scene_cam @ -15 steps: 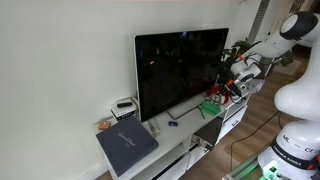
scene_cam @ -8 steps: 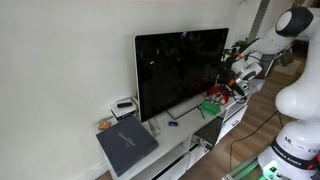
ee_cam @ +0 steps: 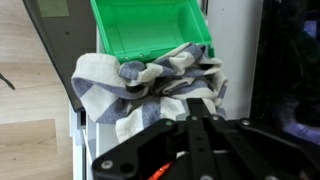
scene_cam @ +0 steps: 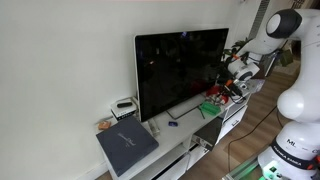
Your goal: Put the towel into the case
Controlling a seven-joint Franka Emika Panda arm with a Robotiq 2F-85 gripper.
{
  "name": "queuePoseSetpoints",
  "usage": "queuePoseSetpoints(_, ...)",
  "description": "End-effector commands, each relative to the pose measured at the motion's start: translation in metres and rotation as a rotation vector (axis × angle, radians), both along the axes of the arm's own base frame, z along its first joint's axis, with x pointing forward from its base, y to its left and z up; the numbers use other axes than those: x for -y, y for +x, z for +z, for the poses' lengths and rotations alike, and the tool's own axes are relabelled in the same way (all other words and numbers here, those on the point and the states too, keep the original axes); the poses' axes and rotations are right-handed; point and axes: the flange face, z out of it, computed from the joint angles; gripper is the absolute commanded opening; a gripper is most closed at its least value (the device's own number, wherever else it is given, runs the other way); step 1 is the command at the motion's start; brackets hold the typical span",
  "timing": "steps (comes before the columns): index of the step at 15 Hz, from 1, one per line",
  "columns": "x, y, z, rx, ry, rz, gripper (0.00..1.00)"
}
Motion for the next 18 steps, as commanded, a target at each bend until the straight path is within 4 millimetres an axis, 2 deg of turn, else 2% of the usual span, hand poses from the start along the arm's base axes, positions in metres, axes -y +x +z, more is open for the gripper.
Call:
queuePoseSetpoints(1,-0.006,0.015,0.001,0.021,-0.025,-0.04,0.0)
queuePoseSetpoints(6,-0.02,0.032,-0.011,-0.015,-0.055,-0.021,0.0)
queuePoseSetpoints(18,-0.036,0.049,-0.06,-0.111,-0.158,-0.047,0.0)
